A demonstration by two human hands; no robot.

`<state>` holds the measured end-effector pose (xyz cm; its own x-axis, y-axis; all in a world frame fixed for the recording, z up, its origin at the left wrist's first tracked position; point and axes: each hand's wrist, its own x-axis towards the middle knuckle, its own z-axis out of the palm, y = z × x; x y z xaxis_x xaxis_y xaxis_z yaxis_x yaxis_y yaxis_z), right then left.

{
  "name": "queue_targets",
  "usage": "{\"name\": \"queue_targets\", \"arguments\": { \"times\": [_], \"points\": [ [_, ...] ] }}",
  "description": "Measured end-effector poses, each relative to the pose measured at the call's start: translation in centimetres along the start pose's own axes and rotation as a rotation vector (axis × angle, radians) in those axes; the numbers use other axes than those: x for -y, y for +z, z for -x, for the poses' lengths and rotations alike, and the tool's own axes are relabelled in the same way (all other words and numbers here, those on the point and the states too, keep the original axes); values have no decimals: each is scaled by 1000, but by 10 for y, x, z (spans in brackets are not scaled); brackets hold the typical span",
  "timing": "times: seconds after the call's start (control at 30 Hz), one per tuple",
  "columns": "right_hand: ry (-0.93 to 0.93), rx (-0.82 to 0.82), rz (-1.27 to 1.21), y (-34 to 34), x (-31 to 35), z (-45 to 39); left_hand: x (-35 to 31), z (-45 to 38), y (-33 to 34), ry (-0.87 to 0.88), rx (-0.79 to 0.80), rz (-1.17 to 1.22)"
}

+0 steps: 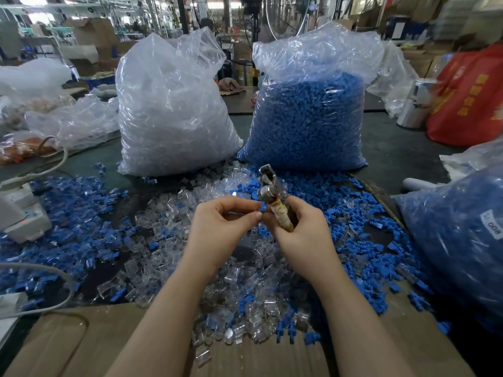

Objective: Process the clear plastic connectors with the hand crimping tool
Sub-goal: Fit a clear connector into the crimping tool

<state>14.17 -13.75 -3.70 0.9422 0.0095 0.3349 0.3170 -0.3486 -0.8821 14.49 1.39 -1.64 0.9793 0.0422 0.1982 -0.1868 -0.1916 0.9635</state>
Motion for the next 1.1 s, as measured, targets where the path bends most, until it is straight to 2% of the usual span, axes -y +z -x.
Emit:
{"name": "queue_targets", "arguments": {
  "times": [0.57, 0.7, 0.8, 0.93, 1.1],
  "points": [
    [18, 30, 80, 0, -4, -1, 2, -1, -1, 9, 23, -35],
    [37, 38, 59, -4, -4, 1, 4, -3, -4, -22, -27, 165],
    [58, 77, 135, -9, -5, 0, 6, -5, -8, -28, -58, 335],
    [60, 155, 259, -7, -4, 1, 6, -6, -11, 27, -49, 375],
    [72, 175, 257, -5, -2, 1, 5, -6, -12, 76, -16, 350]
  ]
}}
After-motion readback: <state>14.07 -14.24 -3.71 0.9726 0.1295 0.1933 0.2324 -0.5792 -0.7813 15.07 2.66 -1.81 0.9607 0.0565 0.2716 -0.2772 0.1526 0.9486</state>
